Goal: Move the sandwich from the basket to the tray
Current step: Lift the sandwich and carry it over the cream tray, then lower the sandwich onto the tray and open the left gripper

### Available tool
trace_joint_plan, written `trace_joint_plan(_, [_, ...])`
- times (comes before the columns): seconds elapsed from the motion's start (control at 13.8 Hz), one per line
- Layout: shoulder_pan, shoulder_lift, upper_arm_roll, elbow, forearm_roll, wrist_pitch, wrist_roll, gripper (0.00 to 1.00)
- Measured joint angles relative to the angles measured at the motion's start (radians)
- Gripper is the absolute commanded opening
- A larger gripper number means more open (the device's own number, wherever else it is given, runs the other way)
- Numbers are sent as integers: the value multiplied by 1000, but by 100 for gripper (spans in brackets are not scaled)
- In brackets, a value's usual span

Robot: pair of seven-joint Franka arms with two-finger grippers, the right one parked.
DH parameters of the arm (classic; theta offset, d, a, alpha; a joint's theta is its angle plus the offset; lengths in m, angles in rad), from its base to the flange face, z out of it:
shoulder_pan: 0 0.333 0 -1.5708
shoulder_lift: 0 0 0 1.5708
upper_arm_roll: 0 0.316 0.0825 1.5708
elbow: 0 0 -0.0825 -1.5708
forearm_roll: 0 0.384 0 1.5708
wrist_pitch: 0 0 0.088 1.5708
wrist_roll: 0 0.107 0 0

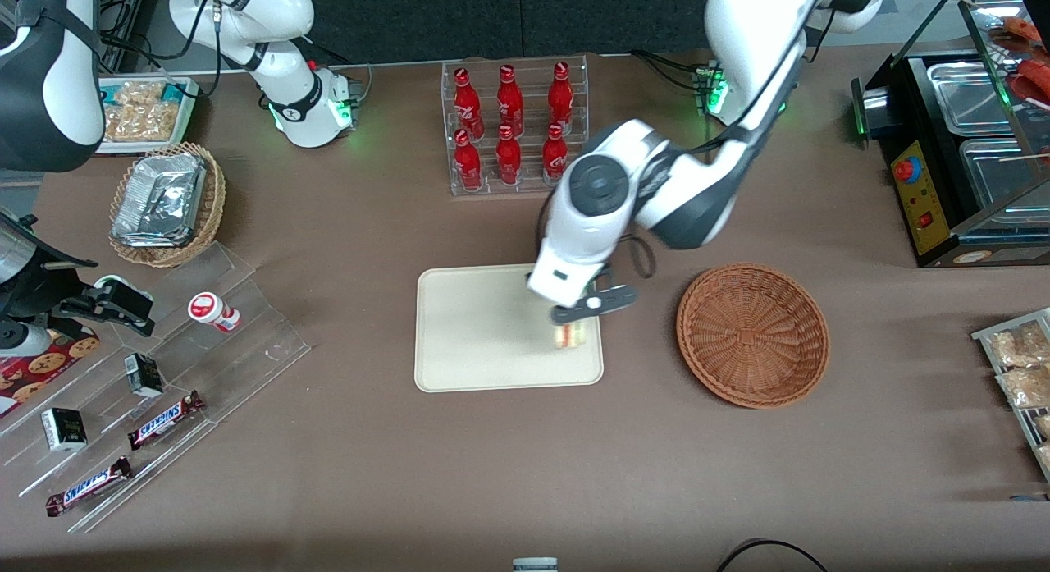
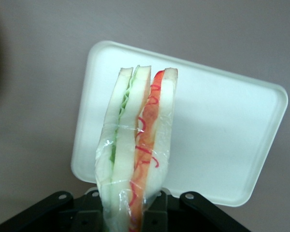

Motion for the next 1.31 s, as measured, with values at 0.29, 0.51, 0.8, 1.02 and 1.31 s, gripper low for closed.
trace_joint_plan(0.29, [-83,184,2,135,36,20,5,8])
trace_joint_plan(0.51, [-120,283,4,173,88,91,5,10])
trace_joint_plan(0.8, [-127,371,10,226,111,124,5,28])
trace_joint_plan(1.02, [-136,384,10,249,133,124,6,99])
trace_joint_plan(1.31, [-131,384,15,266,137,124,5,100])
